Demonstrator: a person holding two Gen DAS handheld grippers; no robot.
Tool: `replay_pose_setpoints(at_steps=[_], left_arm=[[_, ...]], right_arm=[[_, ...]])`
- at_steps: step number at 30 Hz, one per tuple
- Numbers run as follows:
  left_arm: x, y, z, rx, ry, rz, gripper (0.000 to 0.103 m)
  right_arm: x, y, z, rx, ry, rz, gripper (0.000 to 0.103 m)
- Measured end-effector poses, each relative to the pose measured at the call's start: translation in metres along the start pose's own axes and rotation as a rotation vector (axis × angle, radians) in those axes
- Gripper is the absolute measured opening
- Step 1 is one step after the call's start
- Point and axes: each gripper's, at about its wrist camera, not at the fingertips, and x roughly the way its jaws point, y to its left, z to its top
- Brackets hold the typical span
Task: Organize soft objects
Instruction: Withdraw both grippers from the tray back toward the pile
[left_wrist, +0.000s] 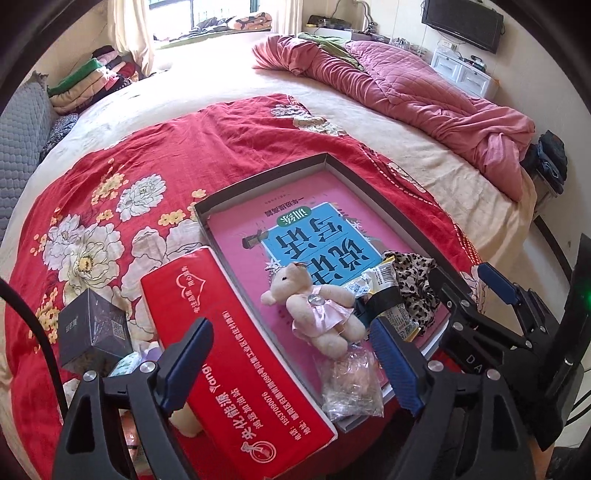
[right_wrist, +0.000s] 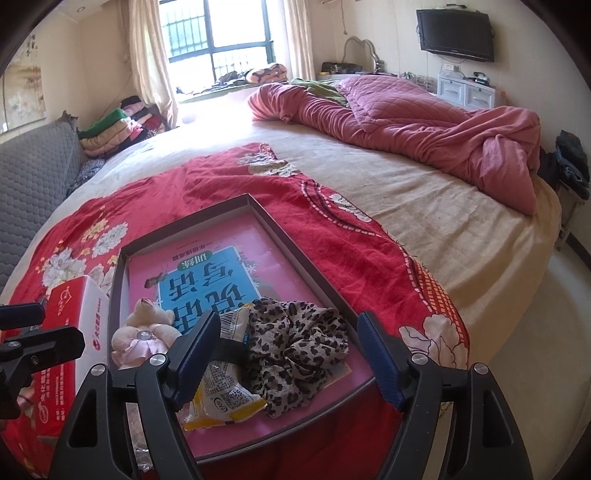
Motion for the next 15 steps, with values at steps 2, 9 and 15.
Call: replay_pose_setpoints(at_steps=[2,9,15], left_arm=[[-0.004,0.003,-0.004,-0.005,-0.002,0.003,0.086],[-0.024,0.016,-0.014,-0.028,-0.033,0.031,0.086],[-0.039,0.028,-0.017,-0.046,-0.054,0.035,0.086]], right_arm=[[-0.005,0.004,0.002,-0.011,-0.011,0.001,0.078],[-0.023,0.019,0.006,-0.047,-0.052,0.0,0.078],[-0.04,0.033,0.009,-0.07,-0.078,0.003,0.078]])
